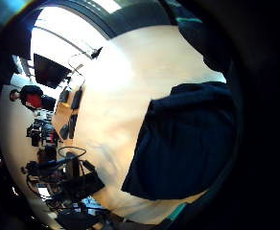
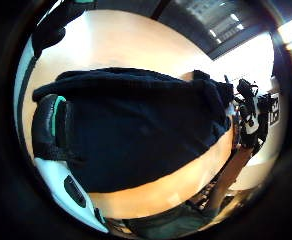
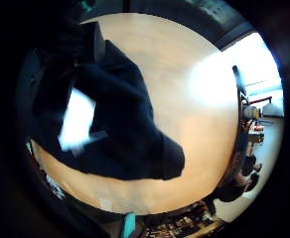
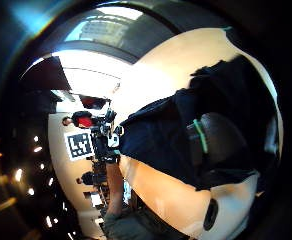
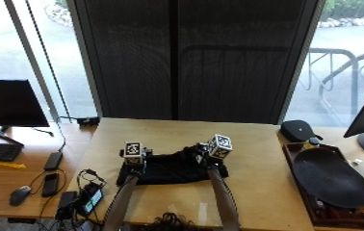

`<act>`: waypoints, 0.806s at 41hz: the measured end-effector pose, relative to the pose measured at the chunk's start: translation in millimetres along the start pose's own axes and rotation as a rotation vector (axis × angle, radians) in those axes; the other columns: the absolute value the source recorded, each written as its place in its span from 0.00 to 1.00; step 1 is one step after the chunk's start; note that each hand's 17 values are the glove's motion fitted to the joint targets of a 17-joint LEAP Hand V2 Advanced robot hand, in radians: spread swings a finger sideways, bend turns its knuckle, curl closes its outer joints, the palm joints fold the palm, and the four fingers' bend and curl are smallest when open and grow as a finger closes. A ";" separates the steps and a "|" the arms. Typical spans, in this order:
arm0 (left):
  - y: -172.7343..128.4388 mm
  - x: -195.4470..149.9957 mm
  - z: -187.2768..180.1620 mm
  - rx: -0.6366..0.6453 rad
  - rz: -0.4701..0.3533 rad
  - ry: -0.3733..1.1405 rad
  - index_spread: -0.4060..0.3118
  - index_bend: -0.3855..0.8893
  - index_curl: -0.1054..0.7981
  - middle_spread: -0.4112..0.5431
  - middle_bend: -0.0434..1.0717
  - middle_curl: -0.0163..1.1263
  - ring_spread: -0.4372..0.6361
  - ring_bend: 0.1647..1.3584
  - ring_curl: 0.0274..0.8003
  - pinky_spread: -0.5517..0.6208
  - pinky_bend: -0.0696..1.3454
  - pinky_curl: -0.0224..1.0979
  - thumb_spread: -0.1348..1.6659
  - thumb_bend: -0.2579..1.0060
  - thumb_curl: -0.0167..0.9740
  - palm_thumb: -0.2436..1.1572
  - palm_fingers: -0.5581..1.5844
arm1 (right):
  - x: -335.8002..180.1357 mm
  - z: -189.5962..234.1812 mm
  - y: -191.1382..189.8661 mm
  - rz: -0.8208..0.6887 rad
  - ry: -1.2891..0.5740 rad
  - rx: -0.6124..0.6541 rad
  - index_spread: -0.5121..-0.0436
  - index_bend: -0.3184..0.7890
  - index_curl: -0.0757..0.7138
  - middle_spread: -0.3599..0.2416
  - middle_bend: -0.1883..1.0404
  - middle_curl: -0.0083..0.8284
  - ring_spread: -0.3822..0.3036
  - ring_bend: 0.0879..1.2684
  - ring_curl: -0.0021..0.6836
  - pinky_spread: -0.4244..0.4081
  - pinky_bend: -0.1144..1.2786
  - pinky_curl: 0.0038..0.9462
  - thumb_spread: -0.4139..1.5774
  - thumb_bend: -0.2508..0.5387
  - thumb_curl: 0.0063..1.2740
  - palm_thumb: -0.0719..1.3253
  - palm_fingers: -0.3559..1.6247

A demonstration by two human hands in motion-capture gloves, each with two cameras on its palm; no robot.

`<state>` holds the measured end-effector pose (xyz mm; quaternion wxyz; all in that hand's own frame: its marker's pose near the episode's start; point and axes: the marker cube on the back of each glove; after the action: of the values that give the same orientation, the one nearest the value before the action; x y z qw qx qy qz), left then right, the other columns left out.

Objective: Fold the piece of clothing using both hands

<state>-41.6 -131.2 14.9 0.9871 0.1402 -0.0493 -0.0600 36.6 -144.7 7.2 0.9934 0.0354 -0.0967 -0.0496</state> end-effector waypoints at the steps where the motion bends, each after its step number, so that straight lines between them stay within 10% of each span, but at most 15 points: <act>1: 3.7 -3.9 1.8 0.011 -0.009 -0.027 0.29 0.31 0.56 0.19 0.43 0.47 0.23 0.42 0.55 0.66 0.29 0.11 0.84 0.20 0.32 0.72 0.49 | 10.7 -0.9 6.6 0.036 0.001 0.004 0.51 0.41 0.57 0.50 0.21 0.47 0.43 0.31 0.65 0.51 0.51 0.48 0.75 0.22 0.29 0.74 0.40; 11: 34.6 1.7 7.8 0.160 0.031 -0.013 0.32 0.41 0.50 0.24 0.36 0.41 0.32 0.38 0.48 0.70 0.28 0.14 0.83 0.19 0.33 0.71 0.50 | 95.2 -10.0 81.6 0.409 0.096 0.270 0.54 0.40 0.52 0.63 0.27 0.40 0.64 0.27 0.55 0.67 0.57 0.44 0.81 0.28 0.27 0.63 0.39; 18: 50.6 12.6 51.4 -0.125 0.049 -0.003 0.33 0.43 0.52 0.33 0.24 0.39 0.42 0.33 0.46 0.74 0.31 0.18 0.82 0.14 0.26 0.49 0.44 | 121.7 12.7 123.4 0.695 0.189 -0.007 0.61 0.32 0.44 0.74 0.31 0.40 0.70 0.36 0.57 0.66 0.61 0.45 0.82 0.26 0.25 0.52 0.41; 33: 53.6 25.4 88.8 -0.385 0.049 0.059 0.39 0.43 0.51 0.50 0.20 0.34 0.65 0.28 0.40 0.82 0.39 0.24 0.77 0.18 0.19 0.20 0.32 | 117.8 32.0 106.2 0.679 0.204 -0.124 0.71 0.24 0.20 0.65 0.59 0.55 0.45 0.63 0.69 0.54 0.54 0.41 0.81 0.38 0.29 0.66 0.52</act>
<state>-21.1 -107.6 117.0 0.9978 -0.0507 -0.0112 -0.0403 155.1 -53.6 69.2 0.9581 -0.0545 0.0001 0.2811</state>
